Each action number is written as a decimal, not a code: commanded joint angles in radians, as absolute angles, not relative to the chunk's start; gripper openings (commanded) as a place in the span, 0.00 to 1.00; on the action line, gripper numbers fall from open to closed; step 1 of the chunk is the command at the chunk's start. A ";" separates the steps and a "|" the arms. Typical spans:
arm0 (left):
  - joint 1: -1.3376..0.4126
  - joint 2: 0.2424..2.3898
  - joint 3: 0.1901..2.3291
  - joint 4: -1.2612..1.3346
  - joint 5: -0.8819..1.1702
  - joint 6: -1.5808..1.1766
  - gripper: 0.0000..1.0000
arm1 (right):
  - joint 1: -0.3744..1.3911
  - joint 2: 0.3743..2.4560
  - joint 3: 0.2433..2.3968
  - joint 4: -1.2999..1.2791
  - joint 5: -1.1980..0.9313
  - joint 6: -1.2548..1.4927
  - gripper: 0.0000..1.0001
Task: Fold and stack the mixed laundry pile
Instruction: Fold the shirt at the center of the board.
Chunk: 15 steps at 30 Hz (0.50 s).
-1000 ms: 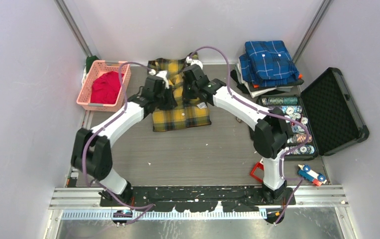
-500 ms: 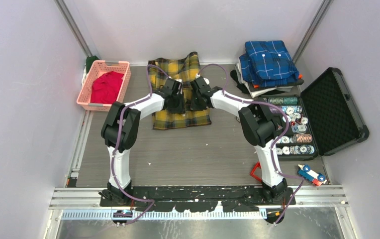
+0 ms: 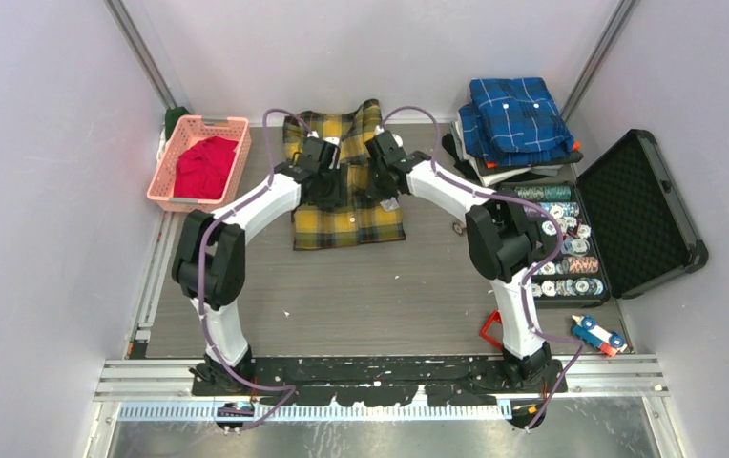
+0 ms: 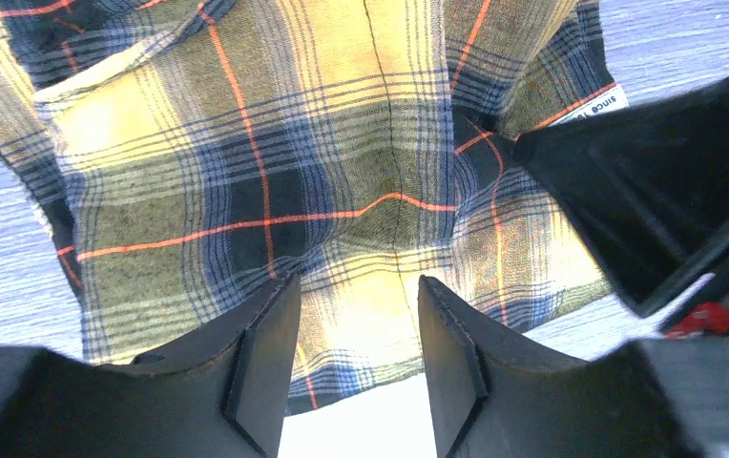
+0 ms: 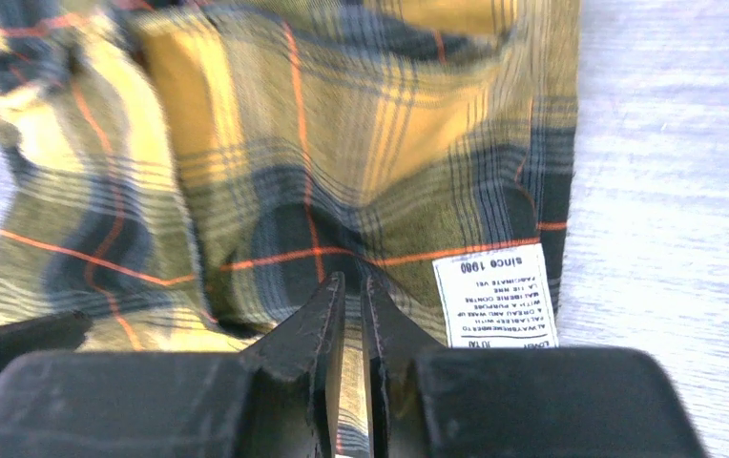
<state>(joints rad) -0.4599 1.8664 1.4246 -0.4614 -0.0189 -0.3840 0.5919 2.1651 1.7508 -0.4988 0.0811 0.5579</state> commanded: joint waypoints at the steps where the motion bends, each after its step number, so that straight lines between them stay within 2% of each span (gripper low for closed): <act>1: -0.456 1.839 1.377 -0.473 -0.027 -0.363 0.50 | 0.584 2.153 1.913 -0.543 0.126 0.522 0.18; 15: -0.471 1.881 1.246 -0.423 -0.010 -0.394 0.47 | 0.546 2.480 2.223 -0.614 0.121 0.523 0.16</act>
<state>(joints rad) -0.4656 1.8709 1.2808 -0.4484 -0.0143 -0.3885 0.5629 2.4271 2.1410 -0.5789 0.1196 0.5285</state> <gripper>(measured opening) 0.469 0.164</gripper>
